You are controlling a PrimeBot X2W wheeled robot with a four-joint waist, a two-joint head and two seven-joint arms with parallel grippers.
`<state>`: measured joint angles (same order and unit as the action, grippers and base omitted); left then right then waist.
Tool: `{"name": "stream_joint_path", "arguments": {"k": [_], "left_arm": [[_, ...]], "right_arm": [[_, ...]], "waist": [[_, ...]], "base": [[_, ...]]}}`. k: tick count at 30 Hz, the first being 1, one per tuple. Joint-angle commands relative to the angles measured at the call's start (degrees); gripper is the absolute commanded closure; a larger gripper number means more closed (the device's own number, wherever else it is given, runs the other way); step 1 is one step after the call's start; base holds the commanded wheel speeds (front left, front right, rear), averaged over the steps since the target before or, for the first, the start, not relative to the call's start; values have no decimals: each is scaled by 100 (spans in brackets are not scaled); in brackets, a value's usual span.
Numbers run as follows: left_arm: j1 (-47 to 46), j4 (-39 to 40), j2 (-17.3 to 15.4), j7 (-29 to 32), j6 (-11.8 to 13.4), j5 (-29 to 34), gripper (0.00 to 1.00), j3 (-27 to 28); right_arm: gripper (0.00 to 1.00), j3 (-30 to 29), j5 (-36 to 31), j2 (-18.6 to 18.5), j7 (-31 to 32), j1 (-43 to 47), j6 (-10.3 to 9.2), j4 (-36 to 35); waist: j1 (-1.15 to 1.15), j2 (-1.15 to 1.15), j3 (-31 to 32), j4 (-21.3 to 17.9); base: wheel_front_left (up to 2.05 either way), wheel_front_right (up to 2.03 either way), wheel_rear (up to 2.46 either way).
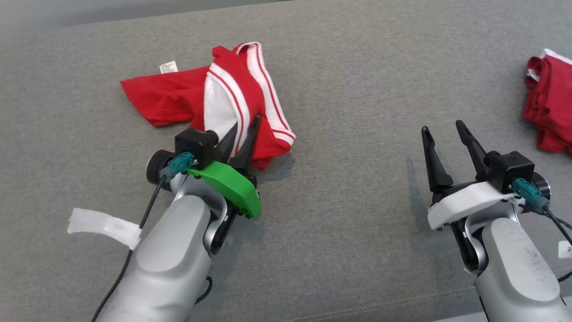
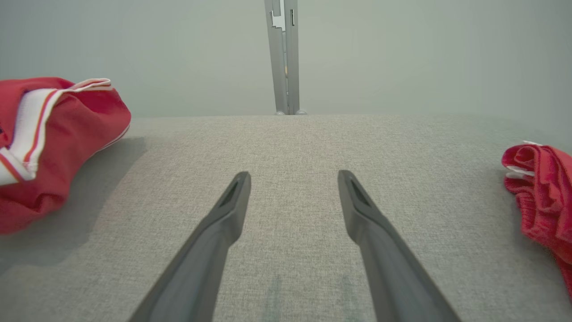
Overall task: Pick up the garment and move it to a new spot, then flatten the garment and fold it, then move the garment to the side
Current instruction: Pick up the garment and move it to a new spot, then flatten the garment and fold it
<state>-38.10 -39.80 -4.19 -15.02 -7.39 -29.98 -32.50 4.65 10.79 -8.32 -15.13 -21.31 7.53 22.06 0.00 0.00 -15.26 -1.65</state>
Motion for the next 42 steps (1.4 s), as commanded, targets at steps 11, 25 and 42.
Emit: {"name": "stream_joint_path", "arguments": {"k": [11,25,42], "left_arm": [[283,104,114,-18,-13,-397,0,-713],[1559,340,119,-12,79,6,0,598],[2289,536,121,-12,68,-48,0,954]], "right_arm": [[0,42,63,136,0,112,-9,77],[0,968,307,190,0,252,-8,253],[0,1254,332,139,0,327,-8,1079]], "waist": [[0,0,195,-1017],[0,0,686,412],[0,0,811,938]], "base": [[0,0,0],[0,0,0],[0,0,0]]}}
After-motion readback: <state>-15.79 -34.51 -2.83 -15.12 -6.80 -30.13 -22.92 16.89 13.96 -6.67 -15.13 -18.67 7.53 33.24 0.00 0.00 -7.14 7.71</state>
